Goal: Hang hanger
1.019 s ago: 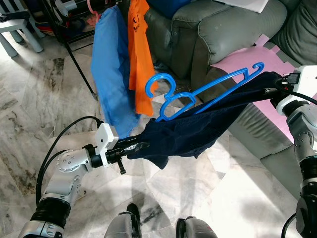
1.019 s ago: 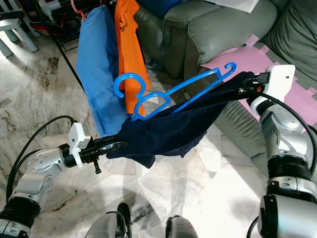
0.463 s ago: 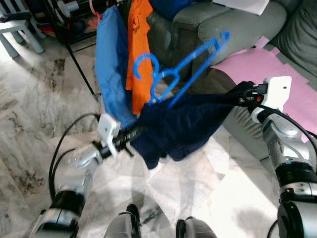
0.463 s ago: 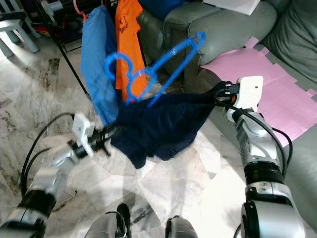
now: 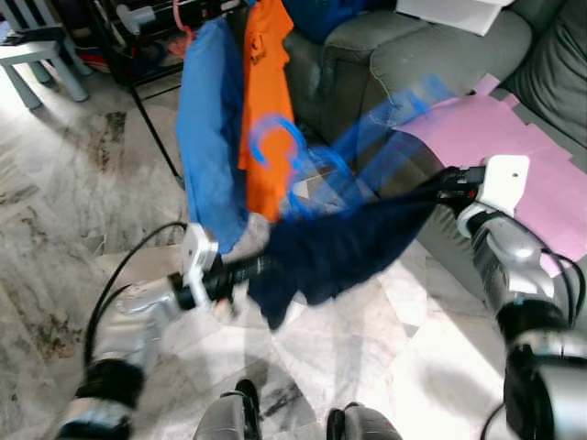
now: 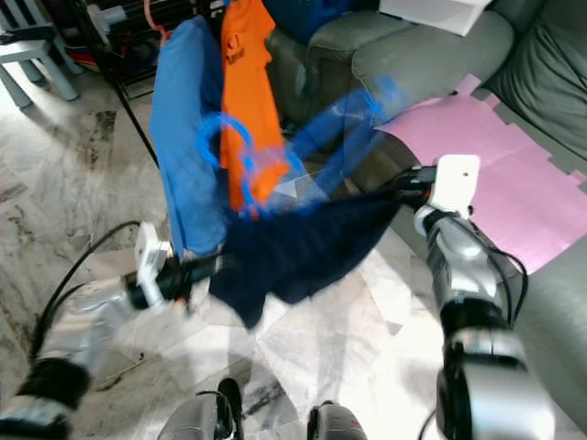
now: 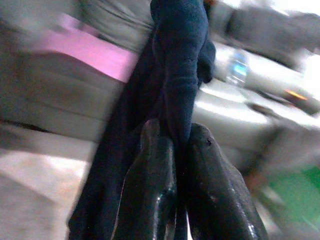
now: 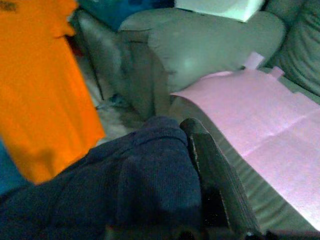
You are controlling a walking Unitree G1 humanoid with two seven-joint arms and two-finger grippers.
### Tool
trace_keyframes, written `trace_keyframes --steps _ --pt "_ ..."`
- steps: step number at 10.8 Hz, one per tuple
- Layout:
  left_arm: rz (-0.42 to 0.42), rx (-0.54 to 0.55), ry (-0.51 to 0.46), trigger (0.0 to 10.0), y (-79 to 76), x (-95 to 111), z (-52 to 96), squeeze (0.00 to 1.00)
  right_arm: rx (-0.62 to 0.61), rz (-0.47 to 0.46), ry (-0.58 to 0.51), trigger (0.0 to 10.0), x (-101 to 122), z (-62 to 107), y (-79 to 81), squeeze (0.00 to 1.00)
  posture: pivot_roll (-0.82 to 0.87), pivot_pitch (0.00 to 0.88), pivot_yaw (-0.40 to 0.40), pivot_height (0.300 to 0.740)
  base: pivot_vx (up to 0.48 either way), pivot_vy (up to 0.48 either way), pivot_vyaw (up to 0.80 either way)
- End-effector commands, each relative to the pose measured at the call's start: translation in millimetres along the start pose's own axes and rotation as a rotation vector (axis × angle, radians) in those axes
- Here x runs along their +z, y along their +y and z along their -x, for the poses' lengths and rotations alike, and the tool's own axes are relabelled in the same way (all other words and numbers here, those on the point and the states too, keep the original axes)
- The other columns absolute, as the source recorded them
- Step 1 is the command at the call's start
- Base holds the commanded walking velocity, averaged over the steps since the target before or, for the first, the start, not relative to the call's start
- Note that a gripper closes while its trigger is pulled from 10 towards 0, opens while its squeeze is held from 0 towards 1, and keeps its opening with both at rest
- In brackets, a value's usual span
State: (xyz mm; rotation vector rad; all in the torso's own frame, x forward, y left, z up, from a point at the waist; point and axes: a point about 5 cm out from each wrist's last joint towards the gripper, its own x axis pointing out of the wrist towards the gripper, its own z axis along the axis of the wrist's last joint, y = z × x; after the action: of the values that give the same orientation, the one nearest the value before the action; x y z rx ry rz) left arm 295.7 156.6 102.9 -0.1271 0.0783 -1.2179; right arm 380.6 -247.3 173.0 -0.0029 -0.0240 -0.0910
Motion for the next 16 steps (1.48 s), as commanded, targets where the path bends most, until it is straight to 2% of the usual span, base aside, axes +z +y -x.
trace_keyframes --steps 1,3,4,6,8,9,10,12,13,14,16 --pt "0.036 -0.032 0.032 0.0 -3.1 -5 12.2 0.0 -0.112 -0.026 -0.069 0.0 21 -1.5 -25.1 0.0 -0.11 0.142 0.013 0.74 0.0 0.0 0.0" --pt "0.083 -0.134 0.153 0.0 -11.1 -21 22.4 0.0 -0.133 -0.041 -0.106 0.0 43 -9.0 -31.9 0.0 -0.11 0.146 0.022 0.74 0.0 0.0 0.0" --pt "0.074 -0.156 0.193 0.0 -11.2 -22 22.8 0.0 -0.132 -0.035 -0.121 0.0 58 -14.3 -33.1 0.0 -0.11 0.151 0.022 0.74 0.0 0.0 0.0" --pt "0.066 -0.16 0.28 0.0 -10.9 -33 25.3 0.0 -0.109 -0.036 -0.19 0.0 89 -21.4 -29.1 0.0 -0.12 0.151 0.023 0.74 0.0 0.0 0.0" --pt "0.048 -0.156 0.384 0.0 -10.5 -46 34.3 0.0 -0.095 -0.015 -0.228 0.0 106 -22.7 -31.9 0.0 -0.12 0.15 0.024 0.74 0.0 0.0 0.0" --pt "0.007 -0.075 0.399 0.0 -3.7 -49 33.6 0.0 -0.09 -0.017 -0.239 0.0 111 -22.7 -33.6 0.0 -0.12 0.15 0.024 0.74 0.0 0.0 0.0" --pt "-0.036 0.084 0.4 0.0 8.4 -50 30.9 0.0 -0.062 -0.021 -0.261 0.0 116 -22.9 -30.9 0.0 -0.12 0.15 0.025 0.74 0.0 0.0 0.0" --pt "-0.057 0.292 0.517 0.0 18.8 -63 36.5 0.0 -0.024 0.024 -0.311 0.0 124 -21.7 -25.2 0.0 -0.12 0.149 0.027 0.74 0.0 0.0 0.0" --pt "-0.064 0.362 0.522 0.0 22.8 -65 37.2 0.0 -0.013 0.036 -0.32 0.0 125 -21.5 -23.5 0.0 -0.12 0.149 0.027 0.74 0.0 0.0 0.0" --pt "-0.081 0.509 0.531 0.0 31.1 -65 39.7 0.0 0.009 0.098 -0.339 0.0 127 -20.4 -19.7 0.0 -0.12 0.149 0.027 0.74 0.0 0.0 0.0" --pt "-0.122 0.732 0.588 0.0 42.2 -65 52.2 0.0 -0.001 0.14 -0.343 0.0 124 -18.5 -22.0 0.0 -0.12 0.147 0.027 0.74 0.0 0.0 0.0"
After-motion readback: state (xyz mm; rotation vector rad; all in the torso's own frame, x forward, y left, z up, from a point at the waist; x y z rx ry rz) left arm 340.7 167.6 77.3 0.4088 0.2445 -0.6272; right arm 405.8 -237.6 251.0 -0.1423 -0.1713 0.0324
